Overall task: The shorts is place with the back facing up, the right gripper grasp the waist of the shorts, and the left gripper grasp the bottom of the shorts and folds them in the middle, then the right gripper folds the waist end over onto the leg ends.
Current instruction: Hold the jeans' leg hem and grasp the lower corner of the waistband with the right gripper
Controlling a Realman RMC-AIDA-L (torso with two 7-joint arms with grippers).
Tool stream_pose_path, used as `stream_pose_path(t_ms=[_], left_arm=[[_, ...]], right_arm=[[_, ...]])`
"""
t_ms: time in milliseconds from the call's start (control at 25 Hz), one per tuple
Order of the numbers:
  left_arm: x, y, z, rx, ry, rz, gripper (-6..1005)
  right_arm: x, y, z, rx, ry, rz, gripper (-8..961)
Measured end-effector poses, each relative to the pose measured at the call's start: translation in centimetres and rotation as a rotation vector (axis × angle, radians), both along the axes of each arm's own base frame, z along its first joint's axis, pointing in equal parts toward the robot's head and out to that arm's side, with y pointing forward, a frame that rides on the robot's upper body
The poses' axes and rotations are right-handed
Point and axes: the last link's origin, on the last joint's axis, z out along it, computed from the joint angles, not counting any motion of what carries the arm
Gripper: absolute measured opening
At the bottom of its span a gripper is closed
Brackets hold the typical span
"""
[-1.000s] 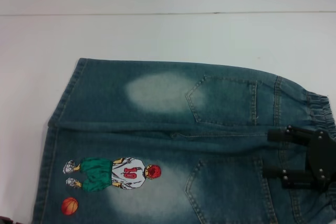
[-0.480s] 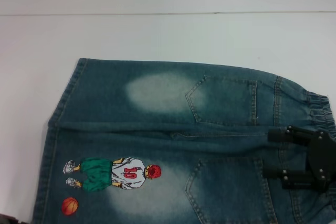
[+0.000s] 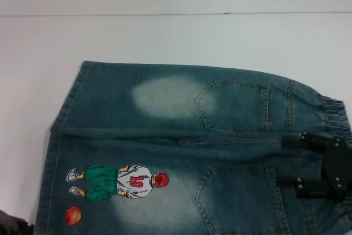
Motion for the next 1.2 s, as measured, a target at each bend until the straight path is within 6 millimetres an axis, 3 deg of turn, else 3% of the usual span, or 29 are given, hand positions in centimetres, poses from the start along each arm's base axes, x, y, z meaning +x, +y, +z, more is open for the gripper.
stream_pose_path(t_ms=[640, 880, 1200], left_arm=[[0.22, 0.60, 0.10, 0.014, 0.009, -0.010, 871], [0.16, 0.72, 0.14, 0.021, 0.016, 0.001, 761], [0.09, 0.75, 0.11, 0.021, 0.023, 0.013, 707]], right_arm=[[-0.03, -0.07, -0.13, 0.003, 0.006, 0.005, 896], [-0.03, -0.07, -0.13, 0.003, 0.005, 0.005, 896], [-0.04, -0.06, -0.12, 0.005, 0.005, 0.007, 896]])
